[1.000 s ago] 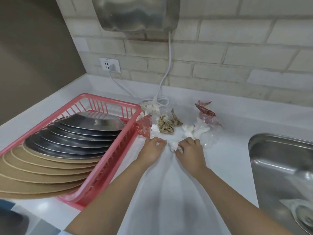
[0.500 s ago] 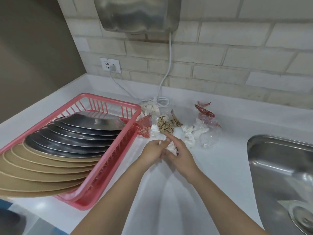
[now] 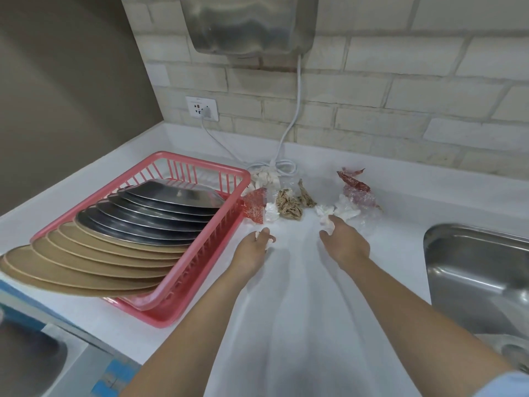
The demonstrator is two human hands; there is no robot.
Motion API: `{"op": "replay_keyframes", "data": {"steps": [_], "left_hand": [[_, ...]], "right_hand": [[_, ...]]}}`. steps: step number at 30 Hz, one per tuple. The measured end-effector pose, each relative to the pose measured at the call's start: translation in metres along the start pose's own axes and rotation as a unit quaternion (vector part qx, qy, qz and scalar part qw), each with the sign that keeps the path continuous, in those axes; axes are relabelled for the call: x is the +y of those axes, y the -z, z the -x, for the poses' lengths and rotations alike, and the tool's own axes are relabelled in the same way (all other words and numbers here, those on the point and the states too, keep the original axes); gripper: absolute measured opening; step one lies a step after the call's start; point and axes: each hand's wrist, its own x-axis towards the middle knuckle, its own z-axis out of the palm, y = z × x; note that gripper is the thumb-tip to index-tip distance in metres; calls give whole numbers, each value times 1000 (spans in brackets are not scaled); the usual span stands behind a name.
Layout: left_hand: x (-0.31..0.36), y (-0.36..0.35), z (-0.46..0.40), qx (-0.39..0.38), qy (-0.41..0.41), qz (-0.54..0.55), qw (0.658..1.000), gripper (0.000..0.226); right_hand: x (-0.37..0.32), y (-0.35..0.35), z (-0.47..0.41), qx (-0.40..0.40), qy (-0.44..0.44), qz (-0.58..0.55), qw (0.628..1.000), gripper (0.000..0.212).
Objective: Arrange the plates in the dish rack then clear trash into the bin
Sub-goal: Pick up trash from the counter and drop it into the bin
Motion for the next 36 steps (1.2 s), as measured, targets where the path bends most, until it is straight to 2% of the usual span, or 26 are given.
{"op": "replay_keyframes", "data": {"steps": [4, 9, 12, 14, 19, 21, 25, 29, 30, 34, 36], "left_hand": [[-2, -3, 5, 5, 3, -1, 1000, 31], [-7, -11, 15, 0, 16, 12, 1000, 25], [-5, -14, 22, -6, 13, 25, 1000, 23], [-3, -12, 27, -7, 9, 22, 1000, 22], [16, 2, 43, 21, -24, 24, 999, 29], [26, 13, 55, 45, -59, 28, 997, 26], [37, 43, 77, 101, -122, 78, 984, 21], [42, 85, 106, 126, -167, 134, 969, 30], [42, 97, 115, 140, -173, 167, 961, 31], [33, 161, 144, 303, -177, 177, 920, 37], [27, 191, 154, 347, -147, 195, 905, 37]], "right_hand": [[8, -2, -5, -36, 22, 99, 994, 42], [9, -8, 11, -20, 49, 95, 994, 30], [6, -11, 21, -59, 53, 17, 997, 25], [-2, -12, 27, -105, 40, -82, 990, 22], [-49, 4, 54, -118, 67, -299, 944, 18], [-70, 16, 69, -125, 94, -354, 922, 17], [-111, 29, 95, -152, 137, -427, 881, 28], [-154, 29, 126, -163, 207, -449, 854, 9], [-165, 29, 135, -162, 230, -451, 847, 10], [-216, 27, 173, -189, 331, -434, 817, 20], [-238, 24, 189, -214, 345, -428, 808, 22]]}}
